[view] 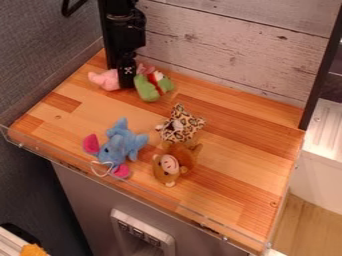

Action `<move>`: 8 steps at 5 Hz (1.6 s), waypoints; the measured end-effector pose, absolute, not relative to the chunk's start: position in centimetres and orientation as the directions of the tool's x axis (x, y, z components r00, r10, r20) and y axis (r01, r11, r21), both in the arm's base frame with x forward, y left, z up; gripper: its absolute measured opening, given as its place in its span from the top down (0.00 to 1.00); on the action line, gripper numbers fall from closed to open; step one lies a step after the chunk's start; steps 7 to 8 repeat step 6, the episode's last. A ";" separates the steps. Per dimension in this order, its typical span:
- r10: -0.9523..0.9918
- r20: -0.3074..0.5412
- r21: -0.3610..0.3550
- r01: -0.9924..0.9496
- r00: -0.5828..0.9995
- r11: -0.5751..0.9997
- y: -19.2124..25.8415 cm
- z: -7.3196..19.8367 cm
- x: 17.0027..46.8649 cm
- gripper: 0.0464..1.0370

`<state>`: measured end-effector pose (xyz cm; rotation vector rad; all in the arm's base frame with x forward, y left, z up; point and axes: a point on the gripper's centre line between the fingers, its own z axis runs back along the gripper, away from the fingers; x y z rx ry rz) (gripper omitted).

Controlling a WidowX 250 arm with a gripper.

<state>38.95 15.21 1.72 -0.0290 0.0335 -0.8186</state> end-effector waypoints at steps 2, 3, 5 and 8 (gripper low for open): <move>-0.872 -0.013 -0.011 0.872 0.490 0.490 15.5 1.0 39.5 0.34; -0.898 -0.013 -0.002 0.898 0.440 0.440 15.5 0.9 39.6 0.48; -0.874 -0.017 0.001 0.874 0.486 0.486 15.5 0.7 39.3 0.48; -0.784 -0.031 -0.042 0.783 0.620 0.620 15.1 1.3 38.9 0.48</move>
